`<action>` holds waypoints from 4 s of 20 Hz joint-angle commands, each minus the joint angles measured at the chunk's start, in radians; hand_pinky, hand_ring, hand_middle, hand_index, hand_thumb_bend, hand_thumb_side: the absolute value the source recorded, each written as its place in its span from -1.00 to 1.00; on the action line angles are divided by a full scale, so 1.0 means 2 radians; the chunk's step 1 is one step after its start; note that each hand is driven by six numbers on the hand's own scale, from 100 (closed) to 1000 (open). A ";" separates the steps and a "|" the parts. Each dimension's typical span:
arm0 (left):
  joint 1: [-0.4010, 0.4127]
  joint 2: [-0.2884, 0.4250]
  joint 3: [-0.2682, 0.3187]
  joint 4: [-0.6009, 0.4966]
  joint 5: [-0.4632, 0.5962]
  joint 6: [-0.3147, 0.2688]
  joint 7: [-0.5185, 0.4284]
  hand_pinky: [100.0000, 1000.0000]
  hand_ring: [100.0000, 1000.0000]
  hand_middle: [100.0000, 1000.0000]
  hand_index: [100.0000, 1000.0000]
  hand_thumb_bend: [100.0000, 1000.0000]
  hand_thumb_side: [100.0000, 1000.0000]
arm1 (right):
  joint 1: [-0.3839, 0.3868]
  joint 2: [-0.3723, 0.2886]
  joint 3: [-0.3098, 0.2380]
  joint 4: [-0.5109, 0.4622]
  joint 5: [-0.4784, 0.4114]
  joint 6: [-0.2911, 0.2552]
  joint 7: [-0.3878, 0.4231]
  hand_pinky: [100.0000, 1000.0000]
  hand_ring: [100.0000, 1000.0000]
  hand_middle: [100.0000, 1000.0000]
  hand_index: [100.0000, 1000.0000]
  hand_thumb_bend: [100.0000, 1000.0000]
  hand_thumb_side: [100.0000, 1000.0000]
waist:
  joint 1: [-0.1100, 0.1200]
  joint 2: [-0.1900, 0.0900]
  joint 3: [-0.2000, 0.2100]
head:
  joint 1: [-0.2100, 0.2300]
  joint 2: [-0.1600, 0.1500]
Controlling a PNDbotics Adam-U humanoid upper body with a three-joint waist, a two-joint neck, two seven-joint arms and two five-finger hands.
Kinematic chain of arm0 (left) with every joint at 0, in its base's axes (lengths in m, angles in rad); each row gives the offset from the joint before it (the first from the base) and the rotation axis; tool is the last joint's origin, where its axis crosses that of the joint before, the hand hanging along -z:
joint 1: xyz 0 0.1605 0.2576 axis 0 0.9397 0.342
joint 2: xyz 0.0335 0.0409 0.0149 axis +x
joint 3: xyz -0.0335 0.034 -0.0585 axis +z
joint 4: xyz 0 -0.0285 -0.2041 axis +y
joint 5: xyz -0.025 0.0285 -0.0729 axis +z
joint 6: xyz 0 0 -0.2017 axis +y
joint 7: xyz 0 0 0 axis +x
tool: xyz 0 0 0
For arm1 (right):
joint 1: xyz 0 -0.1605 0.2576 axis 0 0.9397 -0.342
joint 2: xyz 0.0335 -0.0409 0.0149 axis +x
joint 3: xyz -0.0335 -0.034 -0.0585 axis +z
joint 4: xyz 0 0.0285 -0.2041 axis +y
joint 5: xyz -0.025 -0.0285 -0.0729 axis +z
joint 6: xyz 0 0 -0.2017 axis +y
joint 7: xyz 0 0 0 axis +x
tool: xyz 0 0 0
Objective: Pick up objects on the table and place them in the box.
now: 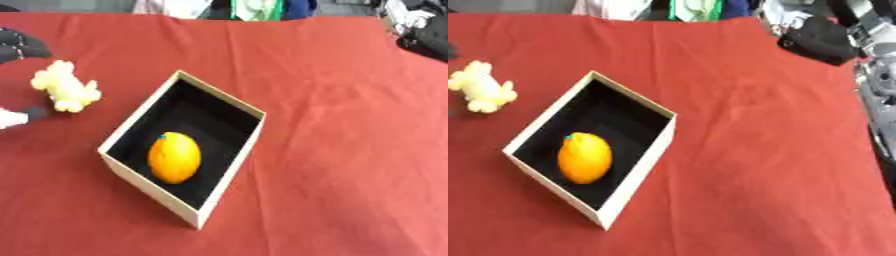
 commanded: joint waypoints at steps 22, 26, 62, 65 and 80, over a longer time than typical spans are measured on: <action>-0.044 -0.024 0.002 0.081 -0.096 -0.011 0.048 0.20 0.56 0.52 0.83 -0.60 -1.00 | -0.016 0.013 -0.007 -0.010 -0.013 0.011 -0.002 0.52 0.33 0.07 0.97 -1.00 0.35 | 0.003 -0.002 -0.009 | 0.009 -0.015; -0.051 -0.030 0.008 0.100 -0.108 -0.005 0.040 0.20 0.56 0.54 0.82 -0.49 -1.00 | -0.017 0.016 -0.007 -0.010 -0.015 0.011 0.000 0.51 0.33 0.07 0.97 -1.00 0.35 | 0.002 0.001 -0.012 | 0.012 -0.018; -0.061 -0.039 0.022 0.065 -0.088 0.064 0.078 -0.26 -0.04 -0.09 -0.04 -1.00 -1.00 | -0.012 0.030 -0.013 -0.010 -0.021 0.018 0.002 0.51 0.33 0.06 0.99 -1.00 0.29 | 0.006 0.002 -0.013 | 0.008 -0.017; -0.064 -0.037 0.021 0.030 -0.086 0.079 0.080 -0.32 -0.11 -0.16 -0.12 -0.91 -1.00 | -0.010 0.031 -0.015 -0.010 -0.021 0.019 0.000 0.51 0.33 0.05 0.99 -1.00 0.28 | 0.005 -0.002 -0.012 | 0.006 -0.014; -0.062 -0.098 -0.068 -0.227 0.046 0.109 -0.044 -0.32 -0.14 -0.15 -0.10 -1.00 -1.00 | -0.006 0.032 -0.022 -0.010 -0.017 0.028 -0.012 0.51 0.33 0.05 0.98 -1.00 0.26 | 0.000 -0.009 -0.005 | 0.002 -0.006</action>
